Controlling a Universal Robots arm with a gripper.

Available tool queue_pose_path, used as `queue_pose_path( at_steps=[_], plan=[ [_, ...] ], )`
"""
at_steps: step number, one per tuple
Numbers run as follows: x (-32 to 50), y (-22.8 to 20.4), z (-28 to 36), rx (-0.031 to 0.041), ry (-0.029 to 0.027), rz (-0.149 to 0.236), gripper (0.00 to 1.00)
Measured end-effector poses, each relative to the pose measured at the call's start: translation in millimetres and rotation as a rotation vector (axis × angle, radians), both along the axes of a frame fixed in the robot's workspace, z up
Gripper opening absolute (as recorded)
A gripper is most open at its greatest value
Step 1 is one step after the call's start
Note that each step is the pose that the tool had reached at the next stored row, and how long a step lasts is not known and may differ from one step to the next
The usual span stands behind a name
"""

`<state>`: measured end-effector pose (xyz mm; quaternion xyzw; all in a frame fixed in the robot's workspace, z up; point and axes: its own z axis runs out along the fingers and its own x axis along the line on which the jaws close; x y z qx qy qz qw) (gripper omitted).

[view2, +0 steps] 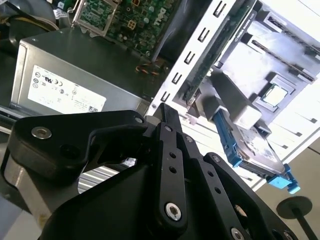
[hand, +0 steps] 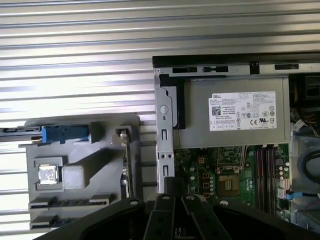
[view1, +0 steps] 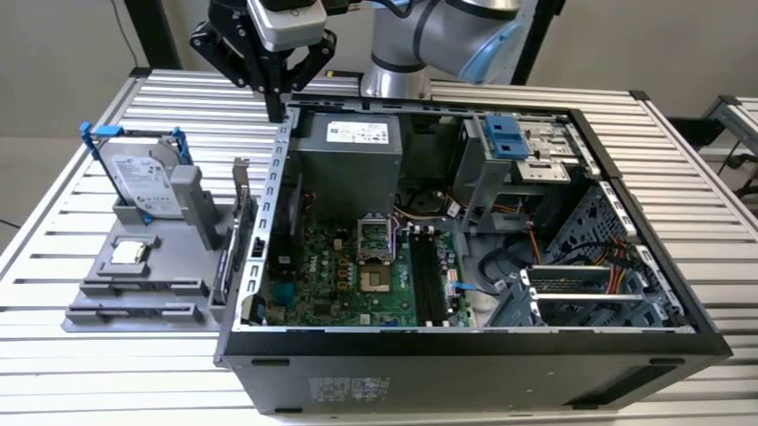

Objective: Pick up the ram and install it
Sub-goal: 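Reach for the ram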

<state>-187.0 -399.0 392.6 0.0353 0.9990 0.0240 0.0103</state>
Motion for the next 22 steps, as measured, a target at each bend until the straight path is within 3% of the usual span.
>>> queue_pose_path(
  at_steps=[22],
  plan=[
    [-12.3,0.0,0.0,0.0001,0.0000,0.000,0.00]
  ],
)
